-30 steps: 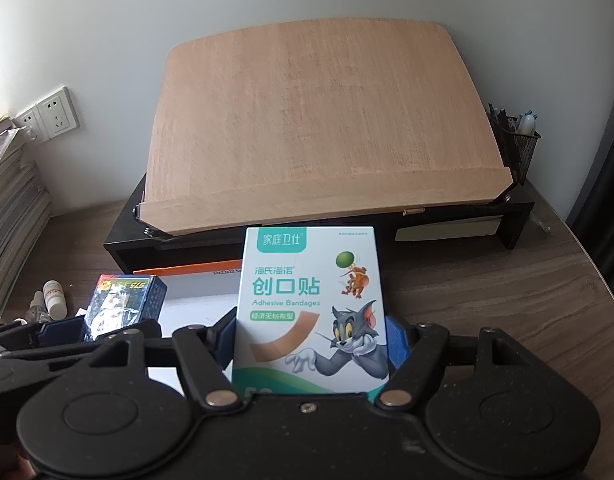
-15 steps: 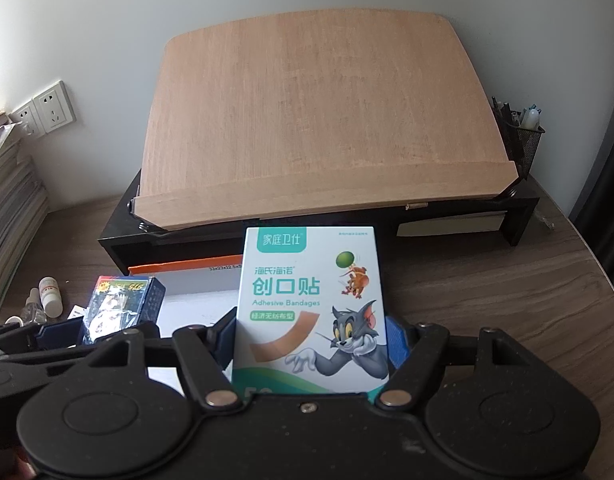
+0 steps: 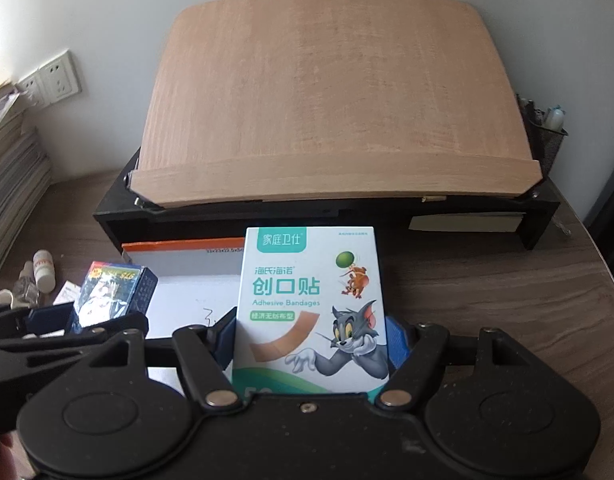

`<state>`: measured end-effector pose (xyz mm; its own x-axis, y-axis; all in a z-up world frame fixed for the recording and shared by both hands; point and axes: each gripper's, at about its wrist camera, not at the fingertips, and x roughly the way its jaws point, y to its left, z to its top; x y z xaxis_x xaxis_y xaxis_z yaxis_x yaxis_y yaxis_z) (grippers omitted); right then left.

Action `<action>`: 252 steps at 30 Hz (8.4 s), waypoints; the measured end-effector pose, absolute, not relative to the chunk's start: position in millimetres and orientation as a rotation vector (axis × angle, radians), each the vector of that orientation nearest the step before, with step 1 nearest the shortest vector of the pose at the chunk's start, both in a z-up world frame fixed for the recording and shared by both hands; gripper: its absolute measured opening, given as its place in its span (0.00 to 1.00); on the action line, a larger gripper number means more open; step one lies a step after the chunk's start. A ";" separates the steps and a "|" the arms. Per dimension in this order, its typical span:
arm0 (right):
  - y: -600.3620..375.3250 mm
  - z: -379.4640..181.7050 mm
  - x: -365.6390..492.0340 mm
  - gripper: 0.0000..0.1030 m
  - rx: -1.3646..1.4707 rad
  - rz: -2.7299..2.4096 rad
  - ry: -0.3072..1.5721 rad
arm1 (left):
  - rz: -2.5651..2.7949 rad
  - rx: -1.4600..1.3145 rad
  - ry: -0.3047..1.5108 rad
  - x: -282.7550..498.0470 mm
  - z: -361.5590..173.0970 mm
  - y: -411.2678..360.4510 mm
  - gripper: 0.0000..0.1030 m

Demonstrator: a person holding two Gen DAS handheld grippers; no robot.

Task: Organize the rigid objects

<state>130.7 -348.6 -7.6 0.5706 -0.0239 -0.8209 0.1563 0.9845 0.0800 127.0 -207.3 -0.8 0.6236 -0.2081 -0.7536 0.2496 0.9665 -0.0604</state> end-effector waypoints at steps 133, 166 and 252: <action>-151.4 -33.1 135.1 0.85 0.259 0.083 1.039 | -0.048 -0.050 0.722 50.2 -40.5 -0.9 0.97; -151.4 -11.9 140.2 0.69 0.174 0.016 0.960 | -0.059 -0.050 0.677 44.1 -7.8 -9.4 0.97; -322.2 24.7 -11.7 0.69 0.192 -0.146 0.902 | -0.243 0.060 0.689 -10.0 2.8 -184.4 0.97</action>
